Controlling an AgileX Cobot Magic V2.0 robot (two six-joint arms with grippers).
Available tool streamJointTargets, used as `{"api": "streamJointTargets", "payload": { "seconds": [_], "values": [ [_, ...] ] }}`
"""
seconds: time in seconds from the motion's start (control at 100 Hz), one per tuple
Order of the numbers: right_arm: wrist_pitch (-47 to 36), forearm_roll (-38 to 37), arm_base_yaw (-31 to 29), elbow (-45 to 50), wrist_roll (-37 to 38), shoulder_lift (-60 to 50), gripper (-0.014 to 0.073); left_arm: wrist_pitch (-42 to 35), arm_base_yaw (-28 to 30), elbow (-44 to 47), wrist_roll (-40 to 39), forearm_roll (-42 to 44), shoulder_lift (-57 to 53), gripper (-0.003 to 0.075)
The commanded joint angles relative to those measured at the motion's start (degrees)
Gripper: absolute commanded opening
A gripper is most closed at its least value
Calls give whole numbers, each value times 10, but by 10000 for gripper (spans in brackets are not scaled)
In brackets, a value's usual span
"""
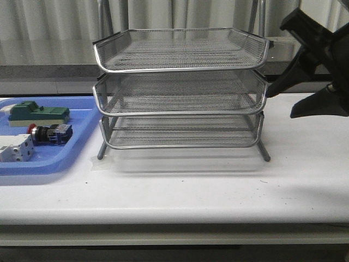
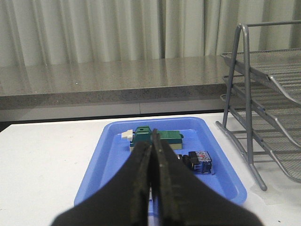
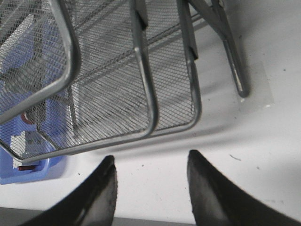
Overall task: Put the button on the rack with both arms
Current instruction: 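Move the right gripper to the middle mesh tray's front edge and grasp it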
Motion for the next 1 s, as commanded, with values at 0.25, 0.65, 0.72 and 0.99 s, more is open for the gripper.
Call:
{"api": "streamJointTargets", "payload": {
  "seconds": [0.25, 0.65, 0.72, 0.99],
  "values": [
    [34, 50, 2, -92, -58, 73, 370, -46, 1, 25, -6, 0, -18, -20],
    [58, 49, 2, -127, -64, 130, 297, -46, 1, 25, -6, 0, -18, -20],
    [59, 49, 2, -127, -66, 130, 230, -46, 1, 25, -6, 0, -18, -20],
    [88, 12, 2, -126, -66, 130, 20, -46, 1, 25, -6, 0, -18, -20]
  ]
}}
